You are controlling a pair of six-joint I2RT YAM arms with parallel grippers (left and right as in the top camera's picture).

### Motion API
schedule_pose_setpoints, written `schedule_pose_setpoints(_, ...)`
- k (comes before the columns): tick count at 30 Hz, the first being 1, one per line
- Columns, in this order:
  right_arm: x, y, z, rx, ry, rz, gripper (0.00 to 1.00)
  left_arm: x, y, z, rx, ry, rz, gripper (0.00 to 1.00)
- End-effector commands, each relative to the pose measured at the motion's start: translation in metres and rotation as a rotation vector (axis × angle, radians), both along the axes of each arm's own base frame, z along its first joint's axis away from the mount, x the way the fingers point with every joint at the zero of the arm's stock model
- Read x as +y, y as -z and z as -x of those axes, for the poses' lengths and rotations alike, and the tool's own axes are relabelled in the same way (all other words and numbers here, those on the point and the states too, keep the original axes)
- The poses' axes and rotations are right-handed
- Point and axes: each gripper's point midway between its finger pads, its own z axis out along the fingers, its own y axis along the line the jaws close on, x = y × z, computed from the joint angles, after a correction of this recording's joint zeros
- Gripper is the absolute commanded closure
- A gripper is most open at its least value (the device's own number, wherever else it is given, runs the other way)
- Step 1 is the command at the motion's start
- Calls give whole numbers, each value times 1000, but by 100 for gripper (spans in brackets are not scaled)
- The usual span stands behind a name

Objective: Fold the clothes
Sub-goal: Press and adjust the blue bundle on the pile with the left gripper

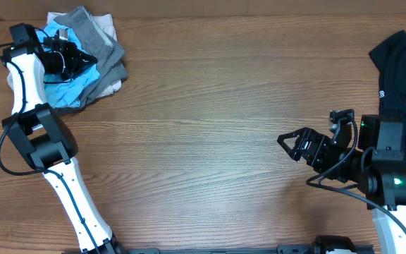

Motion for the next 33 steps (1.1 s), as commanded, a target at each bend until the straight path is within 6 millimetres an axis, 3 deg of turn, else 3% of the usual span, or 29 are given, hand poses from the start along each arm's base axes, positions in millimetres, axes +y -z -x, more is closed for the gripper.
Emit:
schedule_pose_setpoints(1, 0, 0, -4, 1, -3, -1, 0, -16, -40, -6, -114, 68, 88, 96)
schedule_pose_setpoints(8, 1, 6, -4, 32, -10, -4, 0, -21, -150, -7, -330, 103, 37, 96)
schedule_pose_setpoints(10, 4, 6, -4, 32, -20, -3, 0, -16, -172, -7, -373, 87, -15, 96)
schedule_pose_setpoints(12, 7, 5, -3, 27, -33, -3, 0, -5, -181, -6, -379, 50, -82, 96)
schedule_pose_setpoints(17, 13, 3, -5, 3, -60, -1, 0, 29, -171, -8, -330, -53, -229, 96)
schedule_pose_setpoints(24, 16, 1, -7, -14, -71, -1, 0, 86, -139, -7, -236, -173, -474, 96)
schedule_pose_setpoints(28, 16, 0, -9, -21, -70, -1, 0, 98, -123, -9, -231, -171, -497, 96)
schedule_pose_setpoints(33, 16, -1, -9, -25, -70, -1, 0, 99, -75, -14, -174, -151, -445, 96)
